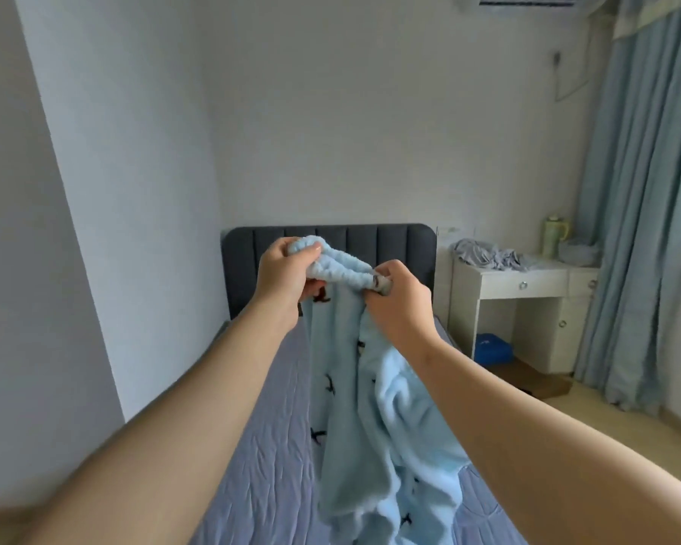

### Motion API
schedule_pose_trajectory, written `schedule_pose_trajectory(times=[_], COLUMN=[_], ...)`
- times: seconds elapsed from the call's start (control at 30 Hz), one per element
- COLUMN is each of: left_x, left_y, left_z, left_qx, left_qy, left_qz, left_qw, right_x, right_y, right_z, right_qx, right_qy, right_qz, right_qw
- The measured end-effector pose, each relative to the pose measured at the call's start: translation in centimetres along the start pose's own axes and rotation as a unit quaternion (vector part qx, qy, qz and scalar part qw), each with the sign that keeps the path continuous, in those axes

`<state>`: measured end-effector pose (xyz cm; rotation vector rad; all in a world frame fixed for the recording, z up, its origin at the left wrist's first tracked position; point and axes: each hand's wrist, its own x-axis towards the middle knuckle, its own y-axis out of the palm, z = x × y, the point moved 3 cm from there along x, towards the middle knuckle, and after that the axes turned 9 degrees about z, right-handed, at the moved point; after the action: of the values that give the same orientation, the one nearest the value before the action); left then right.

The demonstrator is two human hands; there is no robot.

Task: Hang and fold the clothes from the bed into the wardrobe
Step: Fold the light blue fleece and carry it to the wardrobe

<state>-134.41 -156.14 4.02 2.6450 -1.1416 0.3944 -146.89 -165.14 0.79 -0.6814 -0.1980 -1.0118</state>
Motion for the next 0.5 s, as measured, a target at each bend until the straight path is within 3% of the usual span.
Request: schedule_pose_trajectory(times=[0.27,0.43,0.5], left_x=[3.5,3.7,3.7], left_y=[0.2,-0.1,-0.3], left_z=[-12.2,-17.8,-19.6], left_qx=[0.118,0.315,0.386], left_qy=[0.203,0.298,0.319], left_qz=[-0.026,-0.004,-0.038], left_qw=[0.972,0.901,0.865], right_x=[6.6,9.2,9.9], right_y=[-6.3,-9.1,-10.0], right_z=[10.6,16.5,18.6], right_qx=[-0.057,-0.067,-0.071], right_qy=[-0.140,-0.201,-0.220], right_qz=[-0.096,-0.124,-0.125], right_qw=[0.984,0.969,0.965])
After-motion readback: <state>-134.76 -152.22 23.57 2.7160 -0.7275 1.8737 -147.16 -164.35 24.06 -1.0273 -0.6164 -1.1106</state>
